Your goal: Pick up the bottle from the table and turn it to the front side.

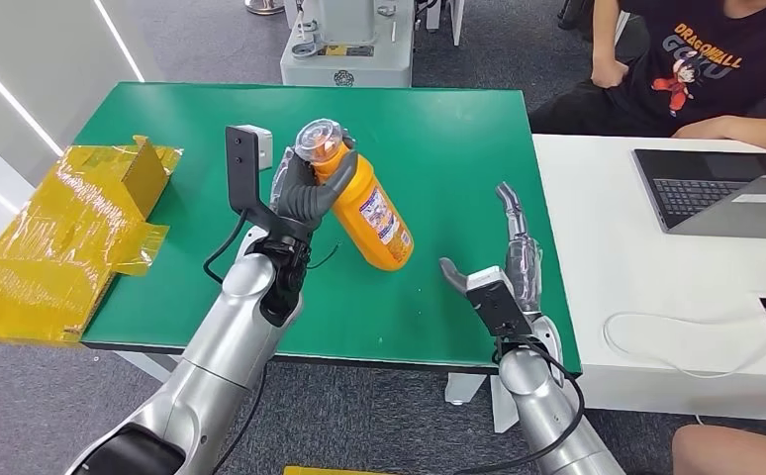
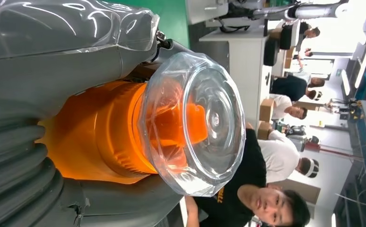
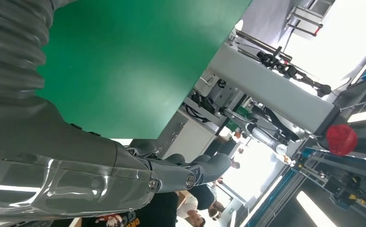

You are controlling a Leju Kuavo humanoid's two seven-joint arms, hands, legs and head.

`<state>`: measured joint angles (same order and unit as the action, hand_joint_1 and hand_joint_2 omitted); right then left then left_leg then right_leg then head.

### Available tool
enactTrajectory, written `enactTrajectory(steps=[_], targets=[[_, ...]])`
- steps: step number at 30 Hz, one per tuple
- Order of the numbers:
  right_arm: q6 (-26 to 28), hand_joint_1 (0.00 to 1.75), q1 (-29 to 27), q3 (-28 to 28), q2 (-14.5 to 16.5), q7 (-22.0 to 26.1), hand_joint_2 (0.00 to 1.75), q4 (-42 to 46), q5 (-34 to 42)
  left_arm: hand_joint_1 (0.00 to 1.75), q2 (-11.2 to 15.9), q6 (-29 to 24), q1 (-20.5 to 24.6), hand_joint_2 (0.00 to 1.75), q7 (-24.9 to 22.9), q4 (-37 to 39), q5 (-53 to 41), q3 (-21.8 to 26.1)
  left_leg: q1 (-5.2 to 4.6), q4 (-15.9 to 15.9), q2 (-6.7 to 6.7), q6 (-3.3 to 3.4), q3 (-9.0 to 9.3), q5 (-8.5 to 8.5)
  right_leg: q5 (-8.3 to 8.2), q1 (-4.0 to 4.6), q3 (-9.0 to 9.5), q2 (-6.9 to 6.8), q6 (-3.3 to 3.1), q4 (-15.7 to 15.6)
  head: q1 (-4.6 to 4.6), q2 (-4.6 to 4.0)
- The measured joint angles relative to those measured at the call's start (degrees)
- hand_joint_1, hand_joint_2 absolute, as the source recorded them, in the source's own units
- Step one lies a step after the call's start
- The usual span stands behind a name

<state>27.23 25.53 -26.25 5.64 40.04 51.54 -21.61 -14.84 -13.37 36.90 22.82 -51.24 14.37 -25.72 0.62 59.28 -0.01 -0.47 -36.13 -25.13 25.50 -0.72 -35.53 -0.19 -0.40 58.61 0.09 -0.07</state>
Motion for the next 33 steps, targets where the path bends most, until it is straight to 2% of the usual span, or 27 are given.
enactTrajectory(steps=[6, 10, 18, 22, 28, 33], targets=[[-0.01, 0.0, -0.34, -0.01, 0.0, 0.0, 1.75, 0.74, -0.03, 1.75, 1.0, -1.47, -0.06, 1.75, 0.67, -2.18, -1.69, 1.05, 0.0, 0.0, 0.01, 0.0, 0.0, 0.0, 0.0, 0.0, 0.0, 0.02, 0.0, 0.01, -0.01, 0.0], [0.02, 0.0, -0.97, 0.0, -0.02, 0.0, 1.75, 1.5, -0.02, 1.75, 2.79, -3.9, 0.19, 1.75, 0.69, -5.52, -4.73, 2.29, 0.01, 0.0, 0.04, 0.0, 0.01, 0.0, 0.0, 0.01, -0.01, 0.05, 0.0, 0.01, -0.01, 0.0], [0.58, 0.0, -3.37, 0.29, -1.08, 0.0, 1.75, 4.57, 0.82, 1.75, 8.72, -6.17, 3.4, 1.75, -0.52, -9.09, -8.26, 5.14, 0.02, -0.01, 0.08, -0.02, 0.02, 0.02, 0.0, 0.02, -0.02, 0.1, -0.01, 0.03, 0.0, 0.0], [0.88, 0.0, -5.56, 0.54, -1.81, -0.1, 1.75, 6.86, 0.63, 1.75, 12.49, -8.0, 3.87, 1.75, 0.29, -9.32, -10.45, 5.84, 0.02, 0.0, 0.08, -0.02, 0.03, 0.02, 0.0, 0.02, -0.02, 0.12, -0.01, 0.03, -0.01, 0.0], [0.37, 0.0, -8.0, 1.47, -2.19, -0.9, 1.75, 10.08, -0.73, 1.75, 18.04, -10.8, 6.44, 1.75, -1.12, -9.81, -15.63, 6.07, 0.02, -0.01, 0.07, -0.02, 0.03, 0.02, 0.0, 0.02, -0.02, 0.1, -0.01, 0.03, 0.0, 0.0], [0.13, 0.0, -8.86, 1.85, -2.23, -0.93, 1.75, 11.27, -1.14, 1.75, 21.03, -12.93, 7.3, 1.75, -1.23, -9.75, -19.86, 6.04, 0.02, 0.0, 0.1, -0.02, 0.03, 0.02, -0.01, 0.01, -0.02, 0.13, -0.01, 0.03, 0.0, 0.0]])
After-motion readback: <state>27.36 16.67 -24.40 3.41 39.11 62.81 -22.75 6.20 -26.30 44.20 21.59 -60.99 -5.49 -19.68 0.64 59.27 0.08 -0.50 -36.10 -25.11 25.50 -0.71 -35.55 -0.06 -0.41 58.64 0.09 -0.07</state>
